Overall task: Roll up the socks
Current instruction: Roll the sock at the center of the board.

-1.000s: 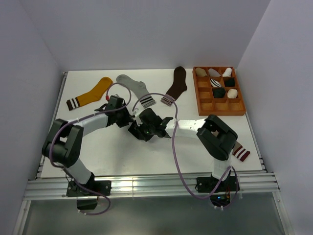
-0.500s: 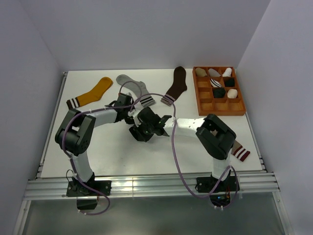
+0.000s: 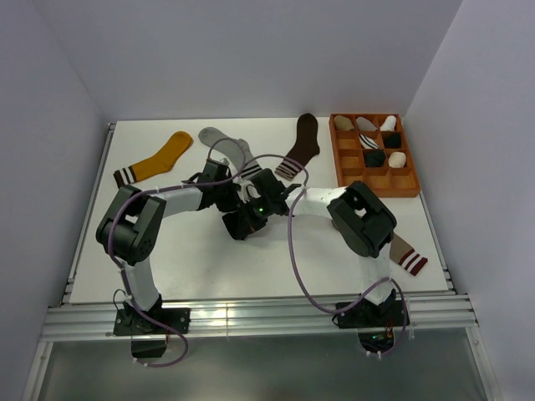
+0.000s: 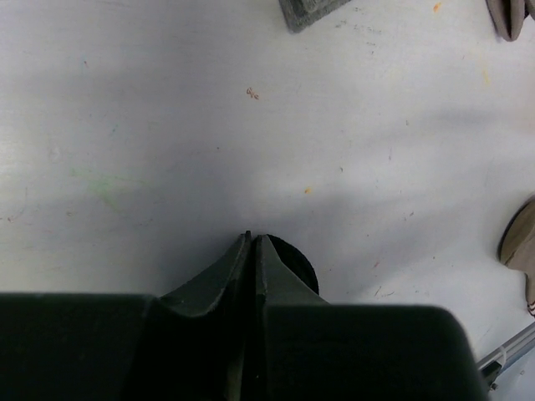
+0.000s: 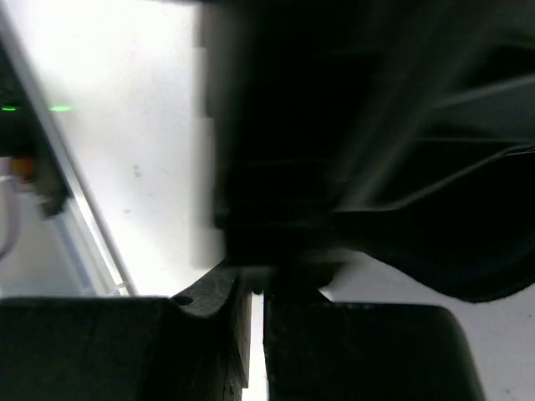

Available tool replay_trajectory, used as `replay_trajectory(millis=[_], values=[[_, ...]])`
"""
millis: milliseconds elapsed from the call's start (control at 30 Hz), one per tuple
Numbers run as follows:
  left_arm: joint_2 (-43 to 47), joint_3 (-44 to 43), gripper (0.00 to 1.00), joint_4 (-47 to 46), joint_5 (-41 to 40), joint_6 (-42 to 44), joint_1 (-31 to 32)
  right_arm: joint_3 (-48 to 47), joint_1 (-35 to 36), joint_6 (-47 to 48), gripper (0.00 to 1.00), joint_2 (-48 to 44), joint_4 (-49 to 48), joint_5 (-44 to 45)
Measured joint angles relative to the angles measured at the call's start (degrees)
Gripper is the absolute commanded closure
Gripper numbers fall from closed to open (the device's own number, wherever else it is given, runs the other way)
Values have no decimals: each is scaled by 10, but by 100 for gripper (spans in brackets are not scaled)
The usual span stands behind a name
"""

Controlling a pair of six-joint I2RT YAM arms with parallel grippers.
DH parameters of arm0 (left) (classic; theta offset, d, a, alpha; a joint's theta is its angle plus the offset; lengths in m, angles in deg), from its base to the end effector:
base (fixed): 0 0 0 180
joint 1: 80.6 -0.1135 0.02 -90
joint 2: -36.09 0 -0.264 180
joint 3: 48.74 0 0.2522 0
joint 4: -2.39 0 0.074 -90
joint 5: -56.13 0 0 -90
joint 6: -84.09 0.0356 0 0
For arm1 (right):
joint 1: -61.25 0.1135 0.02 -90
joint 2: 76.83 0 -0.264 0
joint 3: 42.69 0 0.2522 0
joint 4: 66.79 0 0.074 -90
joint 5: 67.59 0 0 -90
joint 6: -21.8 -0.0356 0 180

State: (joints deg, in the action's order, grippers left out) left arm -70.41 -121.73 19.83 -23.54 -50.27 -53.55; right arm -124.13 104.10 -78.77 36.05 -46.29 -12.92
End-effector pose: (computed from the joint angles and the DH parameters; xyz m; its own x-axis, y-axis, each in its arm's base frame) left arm 0.3301 -0.1757 0.1427 -0.8776 -0.3242 -0.3531 -0.0918 0.8366 -0.5400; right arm 0.2802 0.2880 0.1440 -0.7172 -0.4611 -0.5225 -0.6965 0.4479 0.5607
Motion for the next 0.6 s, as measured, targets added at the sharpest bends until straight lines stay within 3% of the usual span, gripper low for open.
replay_trajectory(millis=[300, 600], values=[[2, 6, 78, -14, 2, 2, 2, -26, -47, -40, 100, 47, 11, -118], [29, 16, 61, 3, -50, 3, 4, -38, -55, -51, 100, 62, 26, -144]])
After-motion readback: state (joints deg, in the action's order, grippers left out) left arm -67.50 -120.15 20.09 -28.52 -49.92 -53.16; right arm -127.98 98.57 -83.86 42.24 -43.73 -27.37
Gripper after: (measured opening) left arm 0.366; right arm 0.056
